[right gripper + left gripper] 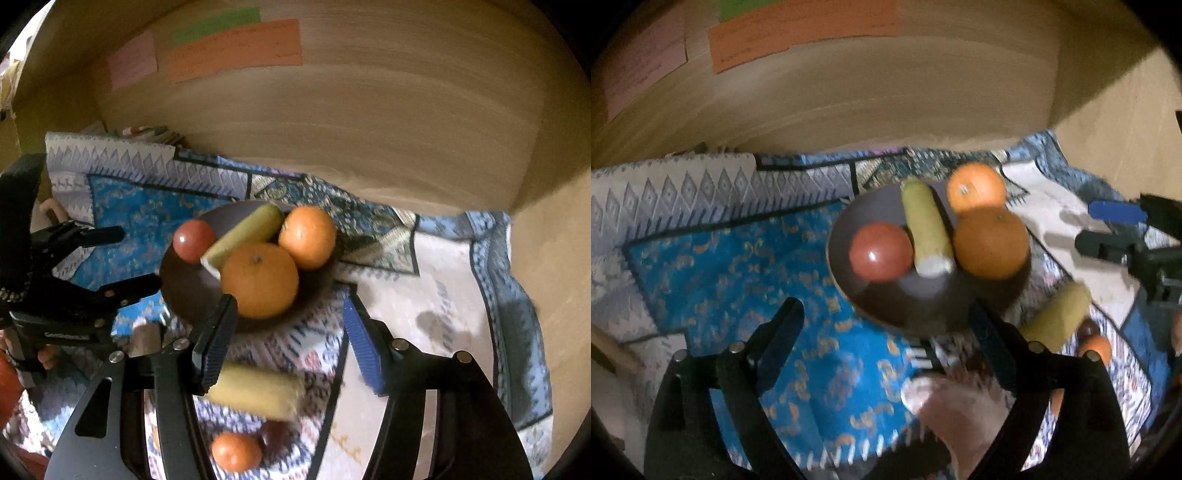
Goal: Organize fruits
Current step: 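Lower the red tomato onto the dark plate and open the left tool, then grasp the banana with the right tool while the left tool grasps the pink pomelo segment, then lift the banana upright with the right tool while the left tool lifts the pomelo segment, then lower the banana onto the plate with the right tool while the left tool lowers the pomelo segment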
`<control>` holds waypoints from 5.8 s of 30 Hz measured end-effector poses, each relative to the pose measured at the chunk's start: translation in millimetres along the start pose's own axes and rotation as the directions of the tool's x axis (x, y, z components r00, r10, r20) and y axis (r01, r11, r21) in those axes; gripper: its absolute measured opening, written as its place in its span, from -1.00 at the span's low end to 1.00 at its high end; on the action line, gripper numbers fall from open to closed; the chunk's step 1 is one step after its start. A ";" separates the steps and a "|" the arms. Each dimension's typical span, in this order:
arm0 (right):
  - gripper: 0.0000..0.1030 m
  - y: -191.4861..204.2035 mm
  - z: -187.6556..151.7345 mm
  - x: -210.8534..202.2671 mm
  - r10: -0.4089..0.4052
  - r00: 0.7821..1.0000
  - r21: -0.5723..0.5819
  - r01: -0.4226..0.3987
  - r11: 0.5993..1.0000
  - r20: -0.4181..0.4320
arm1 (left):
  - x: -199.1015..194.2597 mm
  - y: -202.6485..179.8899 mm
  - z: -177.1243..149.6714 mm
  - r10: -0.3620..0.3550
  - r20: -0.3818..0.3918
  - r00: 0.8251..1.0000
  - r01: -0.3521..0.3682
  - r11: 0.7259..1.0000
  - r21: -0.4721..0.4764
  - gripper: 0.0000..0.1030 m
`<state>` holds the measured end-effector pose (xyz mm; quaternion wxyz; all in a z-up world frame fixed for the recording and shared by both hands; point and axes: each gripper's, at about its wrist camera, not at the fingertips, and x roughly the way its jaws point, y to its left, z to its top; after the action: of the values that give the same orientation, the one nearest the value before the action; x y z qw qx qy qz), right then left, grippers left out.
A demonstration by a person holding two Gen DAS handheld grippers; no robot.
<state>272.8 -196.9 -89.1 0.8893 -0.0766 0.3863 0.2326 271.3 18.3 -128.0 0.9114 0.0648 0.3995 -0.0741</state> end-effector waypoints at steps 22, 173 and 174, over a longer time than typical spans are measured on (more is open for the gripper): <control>0.09 -39.5 -54.6 14.6 -0.157 0.979 0.009 0.160 0.987 -0.130 | 15.4 -59.4 -10.4 0.042 -0.099 0.994 -0.027 0.988 0.149 0.81; -0.33 -12.6 8.5 -14.9 0.087 0.995 0.034 -0.089 0.995 0.053 | -42.6 -1.5 -4.5 -0.046 0.110 0.993 0.056 0.995 -0.084 -0.21; -0.33 -10.9 12.8 -14.5 0.090 0.994 0.031 -0.092 0.995 0.060 | -42.4 -2.9 0.2 -0.047 0.115 0.992 0.056 0.995 -0.081 -0.21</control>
<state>277.7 -207.6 -70.3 0.8898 -0.0371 0.3673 0.2684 242.5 18.9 -96.7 0.9322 0.0117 0.3519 -0.0844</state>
